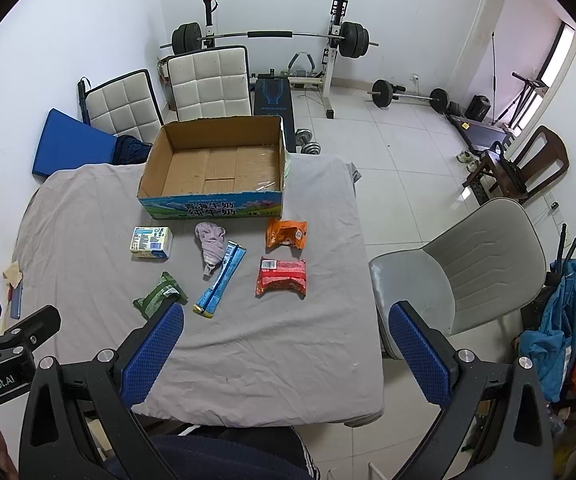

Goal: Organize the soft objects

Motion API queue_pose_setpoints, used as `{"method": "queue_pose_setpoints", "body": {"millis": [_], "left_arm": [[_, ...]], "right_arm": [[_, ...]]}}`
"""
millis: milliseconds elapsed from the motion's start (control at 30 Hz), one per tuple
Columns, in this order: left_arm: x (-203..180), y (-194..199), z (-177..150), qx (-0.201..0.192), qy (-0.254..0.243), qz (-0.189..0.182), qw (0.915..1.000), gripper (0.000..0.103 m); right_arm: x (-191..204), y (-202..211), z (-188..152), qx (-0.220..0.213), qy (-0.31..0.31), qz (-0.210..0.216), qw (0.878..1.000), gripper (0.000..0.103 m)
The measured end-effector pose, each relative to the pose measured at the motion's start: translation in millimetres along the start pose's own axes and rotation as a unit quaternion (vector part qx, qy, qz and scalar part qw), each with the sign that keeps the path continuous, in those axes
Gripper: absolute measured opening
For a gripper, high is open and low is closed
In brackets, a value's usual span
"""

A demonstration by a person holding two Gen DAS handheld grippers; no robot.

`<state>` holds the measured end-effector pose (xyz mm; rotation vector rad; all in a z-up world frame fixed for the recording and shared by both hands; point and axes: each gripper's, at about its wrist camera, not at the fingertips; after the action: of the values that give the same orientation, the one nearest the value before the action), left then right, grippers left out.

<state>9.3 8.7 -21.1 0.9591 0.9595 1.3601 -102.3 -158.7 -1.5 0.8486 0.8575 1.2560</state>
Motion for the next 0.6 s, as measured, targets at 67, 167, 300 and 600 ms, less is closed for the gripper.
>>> {"method": "queue_pose_setpoints", "body": {"millis": [67, 167, 300, 600], "left_arm": [[0.0, 0.0, 0.1, 0.000, 0.000, 0.000, 1.0000, 0.103], [-0.6, 0.2, 0.1, -0.001, 0.000, 0.000, 1.0000, 0.103], [-0.4, 0.1, 1.5, -0.001, 0.001, 0.000, 1.0000, 0.103], [1.4, 0.7, 8.7, -0.003, 0.000, 0.000, 1.0000, 0.103]], "right_arm": [[1.5, 0.0, 2.0, 0.000, 0.001, -0.001, 1.000, 0.103], [1.8, -0.4, 1.8, -0.001, 0.001, -0.002, 1.000, 0.103], [5.5, -3.7, 4.8, -0.002, 0.002, -0.004, 1.000, 0.103], [5.4, -0.9, 7.3, -0.003, 0.004, -0.001, 1.000, 0.103]]}}
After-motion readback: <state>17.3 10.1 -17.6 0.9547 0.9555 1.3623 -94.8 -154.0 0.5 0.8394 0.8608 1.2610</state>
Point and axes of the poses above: each gripper's, at about its wrist camera, not at the fingertips, and y roughly against the way its jaws point, x to its left, z to its top, and after that the axes turned 2 degrees about -y, right-handed
